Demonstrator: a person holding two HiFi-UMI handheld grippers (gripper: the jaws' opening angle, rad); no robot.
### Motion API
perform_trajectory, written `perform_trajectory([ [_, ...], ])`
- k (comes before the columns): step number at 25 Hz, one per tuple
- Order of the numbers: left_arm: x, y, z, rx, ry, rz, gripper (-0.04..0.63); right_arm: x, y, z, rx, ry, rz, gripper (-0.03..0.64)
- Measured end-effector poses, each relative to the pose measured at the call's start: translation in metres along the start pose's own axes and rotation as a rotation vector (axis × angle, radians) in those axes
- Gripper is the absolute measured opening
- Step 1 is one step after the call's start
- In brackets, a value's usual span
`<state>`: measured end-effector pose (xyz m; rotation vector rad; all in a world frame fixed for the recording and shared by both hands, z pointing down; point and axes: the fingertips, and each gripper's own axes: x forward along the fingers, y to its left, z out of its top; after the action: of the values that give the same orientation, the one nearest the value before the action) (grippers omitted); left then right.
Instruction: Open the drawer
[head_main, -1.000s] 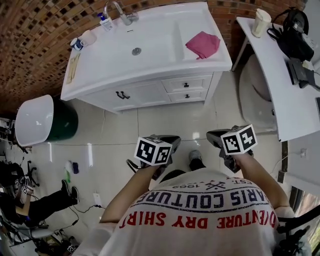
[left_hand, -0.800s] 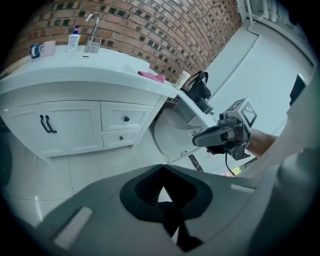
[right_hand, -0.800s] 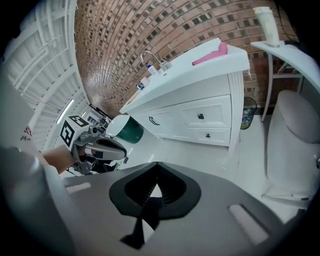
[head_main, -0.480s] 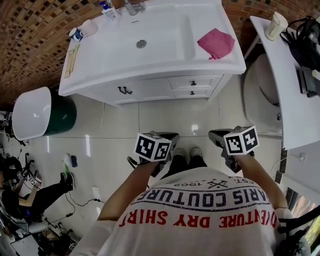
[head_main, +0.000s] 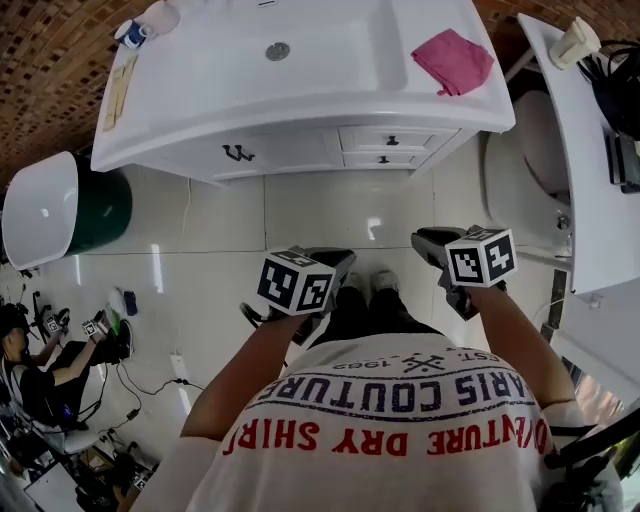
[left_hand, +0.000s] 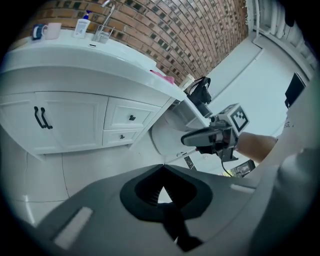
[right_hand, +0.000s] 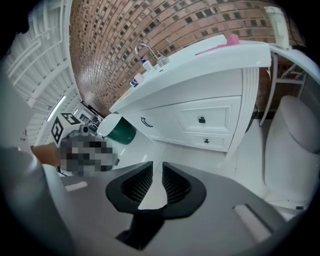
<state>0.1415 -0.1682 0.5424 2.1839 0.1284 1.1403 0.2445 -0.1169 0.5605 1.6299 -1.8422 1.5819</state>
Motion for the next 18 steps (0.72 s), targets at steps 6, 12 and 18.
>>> perform_trajectory([
  [6,-0.008,0.027,-0.004,-0.007,-0.022,-0.019,-0.003,0.058,-0.043,0.046,0.018,-0.069,-0.082,0.119],
  [12,-0.012,0.059,-0.016,-0.059,-0.038,-0.018,-0.003,0.113,-0.11,0.084,0.041,-0.13,-0.242,0.17],
  [18,-0.018,0.089,-0.042,-0.082,0.002,0.04,-0.003,0.16,-0.169,0.102,0.091,-0.128,-0.412,0.212],
])
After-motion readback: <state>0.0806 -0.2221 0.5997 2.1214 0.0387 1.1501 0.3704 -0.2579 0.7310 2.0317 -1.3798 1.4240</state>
